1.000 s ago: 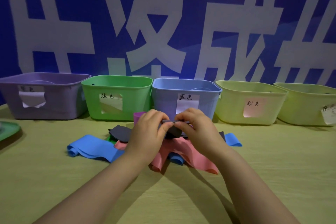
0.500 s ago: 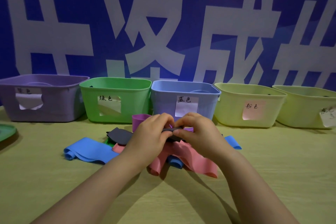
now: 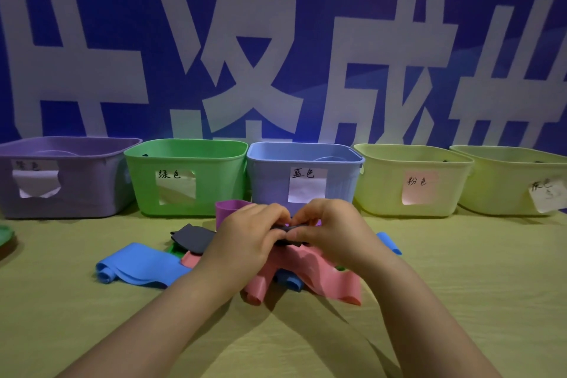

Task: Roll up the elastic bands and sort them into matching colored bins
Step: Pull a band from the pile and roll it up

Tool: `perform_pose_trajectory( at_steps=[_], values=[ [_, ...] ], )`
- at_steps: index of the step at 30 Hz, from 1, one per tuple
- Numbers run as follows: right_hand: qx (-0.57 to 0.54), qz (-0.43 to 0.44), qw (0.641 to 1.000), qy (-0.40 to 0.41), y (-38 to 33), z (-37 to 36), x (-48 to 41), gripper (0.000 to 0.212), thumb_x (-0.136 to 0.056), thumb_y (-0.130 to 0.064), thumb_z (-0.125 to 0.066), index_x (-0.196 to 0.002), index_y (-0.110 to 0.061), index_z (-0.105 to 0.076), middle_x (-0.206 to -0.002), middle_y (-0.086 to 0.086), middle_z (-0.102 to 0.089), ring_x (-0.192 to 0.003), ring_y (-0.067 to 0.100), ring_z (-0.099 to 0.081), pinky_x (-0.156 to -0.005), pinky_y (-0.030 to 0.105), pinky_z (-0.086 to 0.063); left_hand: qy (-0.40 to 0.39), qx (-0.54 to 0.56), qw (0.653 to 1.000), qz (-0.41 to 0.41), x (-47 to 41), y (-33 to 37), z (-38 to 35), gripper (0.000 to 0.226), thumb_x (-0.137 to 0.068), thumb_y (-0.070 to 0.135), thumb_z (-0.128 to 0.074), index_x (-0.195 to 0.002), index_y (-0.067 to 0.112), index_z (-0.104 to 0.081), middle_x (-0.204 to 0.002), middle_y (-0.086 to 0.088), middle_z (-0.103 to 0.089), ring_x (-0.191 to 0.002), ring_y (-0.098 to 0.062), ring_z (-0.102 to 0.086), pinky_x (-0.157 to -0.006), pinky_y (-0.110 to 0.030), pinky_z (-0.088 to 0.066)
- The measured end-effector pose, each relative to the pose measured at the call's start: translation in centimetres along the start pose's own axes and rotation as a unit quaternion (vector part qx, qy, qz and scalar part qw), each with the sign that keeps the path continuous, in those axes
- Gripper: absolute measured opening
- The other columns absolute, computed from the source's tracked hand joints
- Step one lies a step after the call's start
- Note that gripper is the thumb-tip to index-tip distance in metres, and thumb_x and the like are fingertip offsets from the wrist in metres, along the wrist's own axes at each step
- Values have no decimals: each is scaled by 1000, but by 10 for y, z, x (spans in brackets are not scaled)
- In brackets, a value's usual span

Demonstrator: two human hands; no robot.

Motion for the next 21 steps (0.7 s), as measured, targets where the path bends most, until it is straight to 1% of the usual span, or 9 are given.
perform_pose_trajectory(
  at_steps=[2, 4, 7, 10, 12, 15, 17, 19, 21],
  values=[
    [-2, -4, 1000, -13, 0, -1, 1, 24, -76, -25, -74, -59, -34, -60, -61, -12, -57, -57, -2, -52, -61, 17, -41, -14, -17, 1000, -5, 0, 0, 0, 28, -81, 32, -41, -86, 15, -63, -78, 4, -63, -76, -9, -49, -66, -28, -38],
    [2, -13, 1000, -24, 0, -1, 2, 11, -80, -29, -70, -70, -24, -70, -65, -10, -59, -63, 3, -53, -65, 23, -44, -19, -33, 999, -9, 0, 1, 0, 30, -84, 33, -39, -86, 15, -63, -78, 3, -63, -75, -13, -52, -66, -30, -39],
    [21, -12, 999, -35, 1, -3, 1, 21, -85, -35, -63, -83, -16, -72, -79, 1, -65, -77, 16, -58, -71, 31, -47, -25, -53, 998, -11, -1, 2, 1, 32, -86, 32, -37, -86, 14, -63, -77, 1, -63, -73, -18, -56, -64, -32, -43],
    [53, -5, 997, -55, 1, -5, 0, 30, -90, -37, -55, -88, -10, -70, -87, 9, -63, -83, 22, -57, -75, 34, -45, -44, -68, 997, -22, -2, 2, 0, 30, -87, 29, -37, -85, 15, -64, -75, 0, -63, -71, -20, -57, -63, -33, -42],
    [70, 10, 996, -60, 0, -7, 0, 32, -90, -37, -54, -92, -9, -69, -89, 10, -62, -84, 22, -55, -76, 34, -44, -43, -72, 996, -21, -2, -1, -1, 30, -88, 29, -37, -85, 15, -63, -76, 0, -62, -71, -22, -56, -62, -36, -44],
    [48, 23, 998, -12, -1, -5, 0, 26, -81, -39, -66, -98, -20, -69, -85, -5, -58, -80, 10, -52, -75, 26, -42, -22, -78, 997, -6, -4, -4, 0, 30, -87, 28, -36, -83, 14, -63, -74, -2, -61, -70, -24, -56, -64, -34, -37],
    [29, 20, 999, 25, 0, -4, -2, 23, -76, -37, -72, -94, -24, -68, -81, -10, -58, -73, 3, -49, -68, 19, -40, -15, -87, 996, 0, -4, -2, 1, 29, -86, 28, -36, -82, 14, -62, -72, -2, -60, -68, -23, -55, -65, -35, -34],
    [22, 17, 999, 30, 2, -6, -4, 13, -74, -36, -74, -81, -30, -65, -75, -13, -58, -67, -1, -49, -63, 14, -37, -17, -85, 996, -1, -4, -1, 1, 29, -86, 28, -37, -81, 13, -61, -72, -2, -59, -67, -23, -54, -64, -34, -34],
    [13, 9, 1000, 22, 4, -7, -4, 21, -74, -33, -75, -68, -36, -55, -65, -16, -55, -62, -3, -49, -61, 15, -38, -22, -70, 997, -1, -4, -1, 1, 30, -85, 29, -36, -82, 13, -61, -73, -2, -59, -69, -23, -54, -64, -34, -34]
  ],
)
Point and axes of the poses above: each hand's wrist, its own x-axis away from the middle knuckle, its own z-axis out of the back of the hand, y = z × x, the point moved 4 cm from there along -x, towards the middle knuckle
